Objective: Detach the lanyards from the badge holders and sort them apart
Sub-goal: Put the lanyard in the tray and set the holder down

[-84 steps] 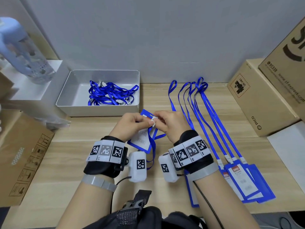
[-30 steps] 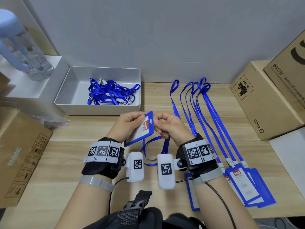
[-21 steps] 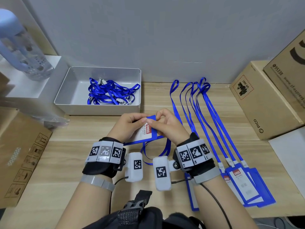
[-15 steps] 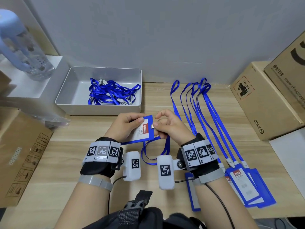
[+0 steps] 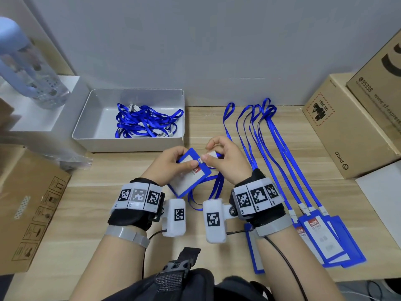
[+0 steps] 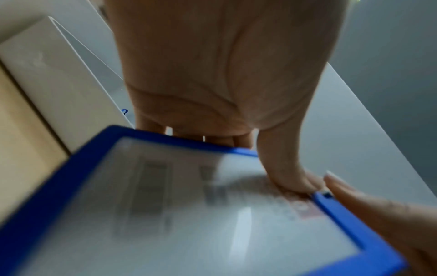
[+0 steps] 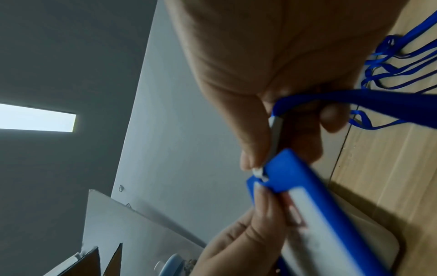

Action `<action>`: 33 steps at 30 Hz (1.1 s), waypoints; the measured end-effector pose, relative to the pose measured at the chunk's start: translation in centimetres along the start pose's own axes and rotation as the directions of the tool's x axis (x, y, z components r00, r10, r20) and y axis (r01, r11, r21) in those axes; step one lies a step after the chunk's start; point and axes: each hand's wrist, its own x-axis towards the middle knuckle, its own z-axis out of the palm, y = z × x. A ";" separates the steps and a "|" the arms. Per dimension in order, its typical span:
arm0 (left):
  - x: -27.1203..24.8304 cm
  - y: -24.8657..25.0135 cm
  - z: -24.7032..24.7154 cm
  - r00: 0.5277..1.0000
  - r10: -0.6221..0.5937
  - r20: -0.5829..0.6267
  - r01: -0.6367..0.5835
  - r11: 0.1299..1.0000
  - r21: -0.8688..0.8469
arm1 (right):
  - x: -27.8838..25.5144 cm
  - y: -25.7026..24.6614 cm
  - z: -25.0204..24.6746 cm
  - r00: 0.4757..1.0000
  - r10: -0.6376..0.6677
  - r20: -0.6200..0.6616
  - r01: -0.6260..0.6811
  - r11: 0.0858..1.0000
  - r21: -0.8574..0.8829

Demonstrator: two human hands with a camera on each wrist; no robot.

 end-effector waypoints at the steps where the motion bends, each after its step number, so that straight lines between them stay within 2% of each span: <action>1: 0.1 0.1 0.2 1.000 0.007 -0.020 -0.008 0.999 -0.039 | 0.1 0.2 0.0 0.997 -0.022 -0.077 0.020 0.999 -0.026; 3: 0.4 0.0 0.5 0.996 0.011 -0.087 -0.025 0.988 -0.155 | 0.2 0.7 -0.2 0.972 -0.063 -0.228 0.042 0.995 -0.096; 4: 0.6 0.0 0.8 0.994 0.002 -0.112 -0.026 0.976 -0.217 | 0.1 0.9 -0.2 0.963 -0.061 -0.263 0.036 0.994 -0.100; 8: 1.3 0.5 2.3 0.993 -0.040 -0.114 -0.008 0.921 -0.389 | -0.4 1.8 -0.4 0.983 0.108 -0.145 -0.107 0.994 0.016; 10: 1.8 1.1 2.8 0.998 -0.035 -0.052 0.008 0.895 -0.445 | -0.7 2.2 -0.6 0.982 0.135 -0.130 -0.136 0.991 0.006; 12: 2.5 1.7 3.1 0.997 -0.042 0.062 0.067 0.868 -0.492 | -1.2 2.5 -1.0 0.983 0.135 -0.123 -0.135 0.991 0.011; 15: 4.4 3.1 3.4 0.983 -0.107 0.148 0.170 0.831 -0.530 | -2.0 3.7 -2.2 0.975 0.206 -0.085 -0.203 0.978 0.041; 16: 5.5 3.5 3.6 0.976 -0.141 0.165 0.208 0.827 -0.522 | -2.6 4.5 -2.8 0.968 0.242 -0.070 -0.240 0.970 0.040; 18: 6.9 4.3 2.9 0.978 -0.151 0.143 0.204 0.835 -0.512 | -3.8 5.7 -3.2 0.957 0.290 -0.008 -0.290 0.957 -0.012; 21: 10.3 5.3 2.5 0.976 -0.141 0.169 0.207 0.848 -0.488 | -6.1 7.9 -4.3 0.922 0.386 0.004 -0.386 0.922 -0.041; 30: 20.2 3.2 1.9 0.962 -0.197 0.189 0.241 0.939 -0.246 | -12.9 12.6 -2.6 0.793 0.588 -0.160 -0.608 0.750 -0.259; 33: 22.4 2.5 2.2 0.956 -0.226 0.189 0.247 0.964 -0.098 | -14.9 13.4 -1.7 0.719 0.663 -0.209 -0.694 0.666 -0.274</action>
